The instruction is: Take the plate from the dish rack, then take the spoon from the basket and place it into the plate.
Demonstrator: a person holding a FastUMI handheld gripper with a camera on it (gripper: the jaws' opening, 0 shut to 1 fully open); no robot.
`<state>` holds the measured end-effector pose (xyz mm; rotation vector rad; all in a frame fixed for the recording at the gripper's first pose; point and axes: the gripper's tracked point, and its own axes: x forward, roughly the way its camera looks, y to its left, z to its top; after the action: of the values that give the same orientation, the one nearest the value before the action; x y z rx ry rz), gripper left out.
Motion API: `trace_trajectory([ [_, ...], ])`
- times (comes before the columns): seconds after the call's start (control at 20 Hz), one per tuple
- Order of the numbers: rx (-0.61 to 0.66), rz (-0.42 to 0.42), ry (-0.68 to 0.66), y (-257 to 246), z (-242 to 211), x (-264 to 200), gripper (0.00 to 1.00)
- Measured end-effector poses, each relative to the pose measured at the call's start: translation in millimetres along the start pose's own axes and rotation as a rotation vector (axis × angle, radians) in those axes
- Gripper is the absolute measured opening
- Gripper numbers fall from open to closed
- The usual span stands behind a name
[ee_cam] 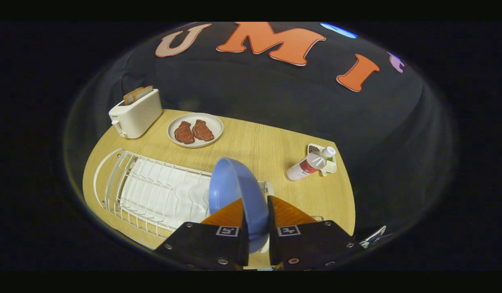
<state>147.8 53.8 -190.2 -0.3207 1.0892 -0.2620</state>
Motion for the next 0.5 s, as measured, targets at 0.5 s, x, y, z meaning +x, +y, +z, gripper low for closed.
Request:
trace_trajectory([
  [0.5, -0.020, 0.140, -0.088, 2, -28, -69, 0.20],
])
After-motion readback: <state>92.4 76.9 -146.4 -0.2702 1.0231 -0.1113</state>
